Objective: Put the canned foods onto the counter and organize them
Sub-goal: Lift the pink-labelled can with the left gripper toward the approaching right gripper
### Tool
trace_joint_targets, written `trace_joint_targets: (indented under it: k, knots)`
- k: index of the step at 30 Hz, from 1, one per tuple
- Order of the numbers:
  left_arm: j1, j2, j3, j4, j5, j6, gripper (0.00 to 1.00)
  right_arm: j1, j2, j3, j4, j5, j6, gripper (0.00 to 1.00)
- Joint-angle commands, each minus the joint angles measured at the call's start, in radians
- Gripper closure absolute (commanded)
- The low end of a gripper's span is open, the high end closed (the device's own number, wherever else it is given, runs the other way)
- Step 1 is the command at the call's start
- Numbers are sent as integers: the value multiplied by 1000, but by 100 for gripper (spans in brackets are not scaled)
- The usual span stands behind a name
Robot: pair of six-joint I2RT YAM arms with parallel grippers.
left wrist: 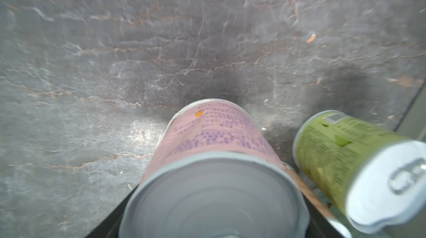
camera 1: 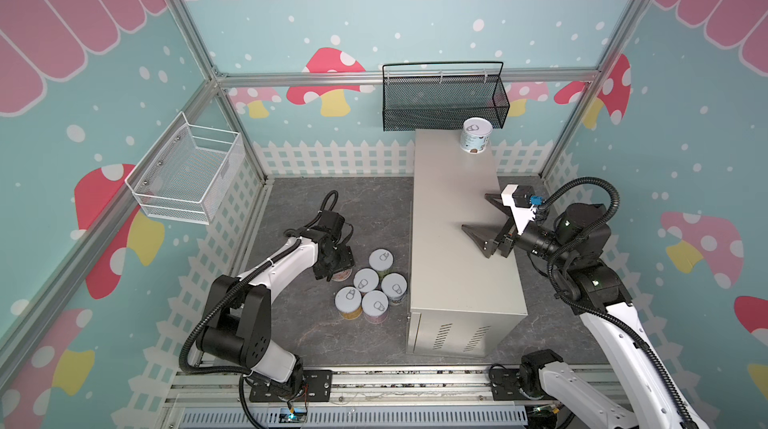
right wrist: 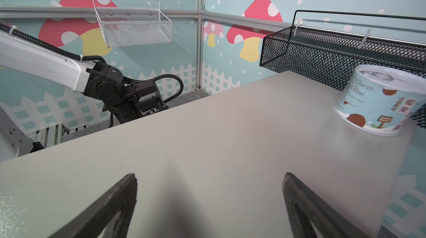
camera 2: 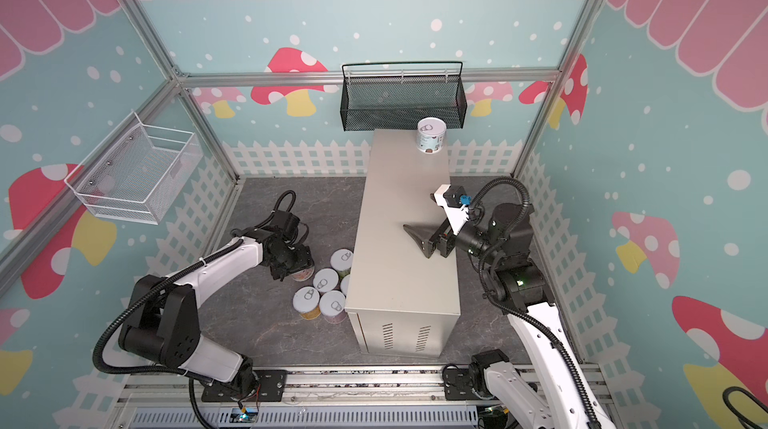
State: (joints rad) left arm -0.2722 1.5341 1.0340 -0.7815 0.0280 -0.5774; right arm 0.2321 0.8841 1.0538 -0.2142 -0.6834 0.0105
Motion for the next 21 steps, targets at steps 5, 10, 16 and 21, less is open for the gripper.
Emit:
trace_joint_targets:
  k: [5, 10, 16, 21]
  knots:
    - [19, -85, 145, -92, 14, 92, 42, 149, 186, 257, -248, 76, -119, 1]
    - [20, -87, 253, -195, 17, 188, 46, 259, 355, 489, -414, 167, -141, 1]
    - [26, -117, 382, -301, 29, 310, 46, 388, 529, 745, -621, 299, -166, 1]
    - [30, -130, 507, -358, 71, 372, 46, 518, 632, 892, -731, 391, -182, 1]
